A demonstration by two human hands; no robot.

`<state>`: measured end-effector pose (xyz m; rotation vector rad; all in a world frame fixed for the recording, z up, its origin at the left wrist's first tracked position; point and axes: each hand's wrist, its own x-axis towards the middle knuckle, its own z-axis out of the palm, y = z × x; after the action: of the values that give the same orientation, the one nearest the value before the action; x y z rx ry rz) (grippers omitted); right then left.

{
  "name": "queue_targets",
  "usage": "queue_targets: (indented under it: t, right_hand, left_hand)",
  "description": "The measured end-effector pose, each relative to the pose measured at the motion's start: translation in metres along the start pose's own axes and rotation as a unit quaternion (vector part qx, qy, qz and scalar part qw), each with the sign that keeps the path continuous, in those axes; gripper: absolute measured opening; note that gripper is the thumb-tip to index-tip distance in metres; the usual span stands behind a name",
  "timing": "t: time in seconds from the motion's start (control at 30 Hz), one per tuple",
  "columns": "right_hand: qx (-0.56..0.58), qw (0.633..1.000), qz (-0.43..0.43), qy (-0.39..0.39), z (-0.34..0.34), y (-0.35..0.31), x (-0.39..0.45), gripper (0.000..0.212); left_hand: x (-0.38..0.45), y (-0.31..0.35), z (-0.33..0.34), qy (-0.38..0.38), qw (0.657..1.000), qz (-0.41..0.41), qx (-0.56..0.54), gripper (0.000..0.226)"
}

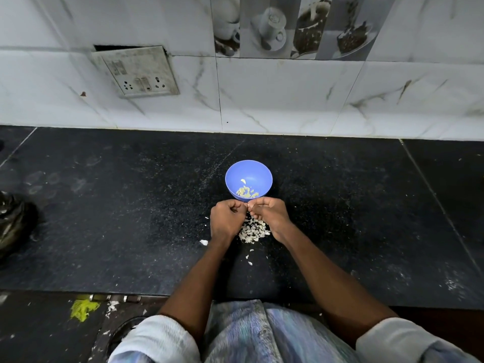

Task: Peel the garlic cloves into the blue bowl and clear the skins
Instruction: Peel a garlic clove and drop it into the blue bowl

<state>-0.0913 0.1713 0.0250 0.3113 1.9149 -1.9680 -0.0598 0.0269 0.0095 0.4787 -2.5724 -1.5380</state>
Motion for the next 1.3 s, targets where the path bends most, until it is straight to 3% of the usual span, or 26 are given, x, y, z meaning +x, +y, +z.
queue_targets:
  t: [0.63, 0.77, 0.83, 1.1, 1.3]
  right_hand:
    - [-0.014, 1.000, 0.016, 0.018, -0.010, 0.008, -0.004, 0.008]
    - [0.000, 0.999, 0.026, 0.021, -0.010, 0.010, -0.004, 0.005]
    - [0.011, 0.999, 0.034, 0.023, -0.009, 0.012, -0.005, 0.006]
    - [0.083, 0.996, 0.041, 0.000, -0.013, 0.006, -0.009, 0.013]
    - [0.053, 0.997, 0.034, -0.032, -0.017, 0.011, -0.012, 0.014]
  left_hand:
    - [-0.014, -0.002, 0.001, -0.031, 0.998, 0.047, -0.016, 0.007]
    - [-0.016, -0.005, 0.006, -0.009, 0.995, 0.095, 0.019, 0.036]
    - [-0.017, -0.005, 0.008, -0.005, 0.994, 0.102, 0.035, 0.040]
    - [-0.018, -0.002, 0.009, -0.016, 0.998, 0.049, -0.046, 0.019]
    - [-0.026, 0.001, 0.009, -0.006, 0.995, 0.006, -0.094, 0.009]
